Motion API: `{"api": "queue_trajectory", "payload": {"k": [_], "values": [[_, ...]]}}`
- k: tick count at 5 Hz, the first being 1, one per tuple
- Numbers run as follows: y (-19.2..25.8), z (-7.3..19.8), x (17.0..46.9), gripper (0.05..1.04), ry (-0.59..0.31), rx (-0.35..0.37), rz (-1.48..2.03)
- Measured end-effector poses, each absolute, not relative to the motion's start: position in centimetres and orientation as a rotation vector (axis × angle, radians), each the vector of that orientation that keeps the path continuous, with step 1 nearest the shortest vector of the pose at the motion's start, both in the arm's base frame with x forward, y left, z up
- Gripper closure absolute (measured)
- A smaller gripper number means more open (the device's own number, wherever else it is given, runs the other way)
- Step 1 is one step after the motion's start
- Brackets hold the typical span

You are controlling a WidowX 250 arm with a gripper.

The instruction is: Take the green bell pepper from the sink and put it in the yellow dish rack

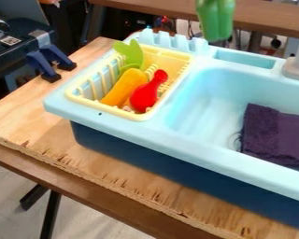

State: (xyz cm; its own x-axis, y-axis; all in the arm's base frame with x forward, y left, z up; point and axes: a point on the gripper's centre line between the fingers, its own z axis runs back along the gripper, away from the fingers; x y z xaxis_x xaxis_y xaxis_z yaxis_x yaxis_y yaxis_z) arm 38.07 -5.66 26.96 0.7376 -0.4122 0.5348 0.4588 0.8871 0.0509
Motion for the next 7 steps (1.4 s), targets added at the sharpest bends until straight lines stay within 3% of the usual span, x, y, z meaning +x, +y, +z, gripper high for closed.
{"api": "queue_trajectory", "payload": {"k": [1,3,4,7], "values": [[-3.0,28.7,38.7,0.981,-0.613,-0.080,-0.405],[0.8,29.0,37.1,0.981,-0.512,0.072,-0.225],[1.4,28.1,36.1,0.981,-0.451,0.091,-0.201],[0.3,25.0,35.9,0.981,-0.372,0.018,-0.231]]}}
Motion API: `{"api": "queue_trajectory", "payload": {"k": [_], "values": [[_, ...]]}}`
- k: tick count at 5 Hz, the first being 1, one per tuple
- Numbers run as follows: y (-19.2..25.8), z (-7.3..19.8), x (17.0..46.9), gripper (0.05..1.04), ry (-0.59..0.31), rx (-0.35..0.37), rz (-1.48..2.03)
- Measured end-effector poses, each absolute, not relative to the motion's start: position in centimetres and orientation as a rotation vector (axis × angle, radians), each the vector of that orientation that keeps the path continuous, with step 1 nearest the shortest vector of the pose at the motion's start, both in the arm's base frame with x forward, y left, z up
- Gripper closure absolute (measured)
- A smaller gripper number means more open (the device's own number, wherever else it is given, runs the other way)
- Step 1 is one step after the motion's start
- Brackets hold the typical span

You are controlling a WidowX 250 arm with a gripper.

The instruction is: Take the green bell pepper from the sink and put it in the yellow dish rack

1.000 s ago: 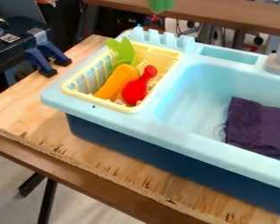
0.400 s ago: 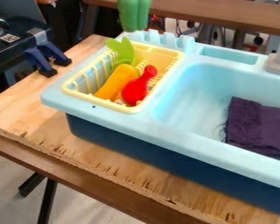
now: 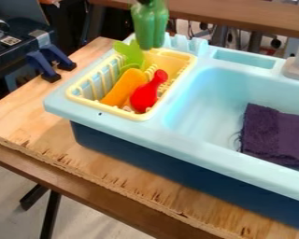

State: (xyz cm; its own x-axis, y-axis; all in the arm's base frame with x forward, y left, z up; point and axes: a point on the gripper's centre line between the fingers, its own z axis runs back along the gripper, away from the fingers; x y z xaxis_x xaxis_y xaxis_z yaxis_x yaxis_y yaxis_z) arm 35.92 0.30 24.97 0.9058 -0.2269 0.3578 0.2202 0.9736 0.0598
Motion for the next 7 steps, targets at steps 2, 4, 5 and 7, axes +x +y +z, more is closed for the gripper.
{"api": "queue_trajectory", "payload": {"k": [2,4,5,7], "values": [[1.0,22.2,36.9,0.981,-0.301,-0.001,-0.199],[0.3,19.9,38.1,0.981,-0.257,0.002,-0.197],[-0.2,18.9,38.9,0.981,-0.254,-0.015,-0.213],[-1.2,19.3,39.9,0.981,-0.333,-0.114,-0.215]]}}
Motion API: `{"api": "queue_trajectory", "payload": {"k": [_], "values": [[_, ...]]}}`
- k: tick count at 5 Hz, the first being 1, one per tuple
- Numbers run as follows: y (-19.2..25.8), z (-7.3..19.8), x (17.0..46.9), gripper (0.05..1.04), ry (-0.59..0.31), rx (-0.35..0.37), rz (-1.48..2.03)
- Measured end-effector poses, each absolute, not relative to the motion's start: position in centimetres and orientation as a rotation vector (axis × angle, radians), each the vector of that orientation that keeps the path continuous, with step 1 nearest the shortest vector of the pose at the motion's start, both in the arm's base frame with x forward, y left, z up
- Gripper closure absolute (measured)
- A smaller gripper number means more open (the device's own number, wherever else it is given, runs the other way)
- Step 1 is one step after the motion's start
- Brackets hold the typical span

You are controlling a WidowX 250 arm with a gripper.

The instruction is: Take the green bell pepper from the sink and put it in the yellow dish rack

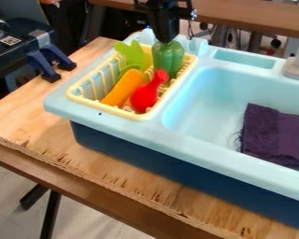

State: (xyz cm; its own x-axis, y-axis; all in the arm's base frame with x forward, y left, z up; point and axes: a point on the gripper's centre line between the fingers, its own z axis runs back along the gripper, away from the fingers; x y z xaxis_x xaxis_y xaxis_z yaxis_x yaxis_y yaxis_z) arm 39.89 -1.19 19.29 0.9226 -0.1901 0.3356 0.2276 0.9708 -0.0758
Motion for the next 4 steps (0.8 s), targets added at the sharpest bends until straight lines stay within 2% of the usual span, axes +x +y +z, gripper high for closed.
{"api": "queue_trajectory", "payload": {"k": [2,3,4], "values": [[-0.3,18.4,39.9,0.956,-0.346,-0.144,-0.192],[0.2,17.8,39.3,0.753,-0.326,-0.169,-0.179],[0.1,19.4,39.1,0.447,-0.378,-0.212,-0.157]]}}
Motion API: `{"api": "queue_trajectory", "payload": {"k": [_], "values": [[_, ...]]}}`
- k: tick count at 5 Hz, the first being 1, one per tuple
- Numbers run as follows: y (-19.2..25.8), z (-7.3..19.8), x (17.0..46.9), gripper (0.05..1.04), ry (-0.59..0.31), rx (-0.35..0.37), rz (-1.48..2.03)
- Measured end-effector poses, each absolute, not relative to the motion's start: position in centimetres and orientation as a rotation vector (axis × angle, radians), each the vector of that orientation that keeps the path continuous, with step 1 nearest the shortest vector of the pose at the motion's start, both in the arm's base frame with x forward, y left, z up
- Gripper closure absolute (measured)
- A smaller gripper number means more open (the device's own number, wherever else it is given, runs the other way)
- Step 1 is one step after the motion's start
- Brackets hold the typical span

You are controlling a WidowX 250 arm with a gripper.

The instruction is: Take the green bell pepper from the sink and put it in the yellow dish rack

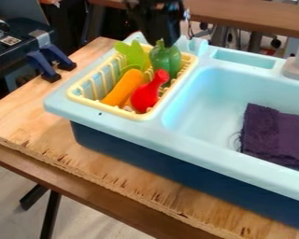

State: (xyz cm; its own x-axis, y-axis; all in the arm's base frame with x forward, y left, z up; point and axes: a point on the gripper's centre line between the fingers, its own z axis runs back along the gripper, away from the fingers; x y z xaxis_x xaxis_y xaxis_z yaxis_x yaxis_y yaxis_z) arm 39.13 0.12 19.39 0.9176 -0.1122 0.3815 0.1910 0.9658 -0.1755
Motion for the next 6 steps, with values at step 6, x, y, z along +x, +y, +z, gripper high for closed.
{"api": "queue_trajectory", "payload": {"k": [6], "values": [[-9.7,22.4,33.2,0.075,-0.154,-0.165,-0.516]]}}
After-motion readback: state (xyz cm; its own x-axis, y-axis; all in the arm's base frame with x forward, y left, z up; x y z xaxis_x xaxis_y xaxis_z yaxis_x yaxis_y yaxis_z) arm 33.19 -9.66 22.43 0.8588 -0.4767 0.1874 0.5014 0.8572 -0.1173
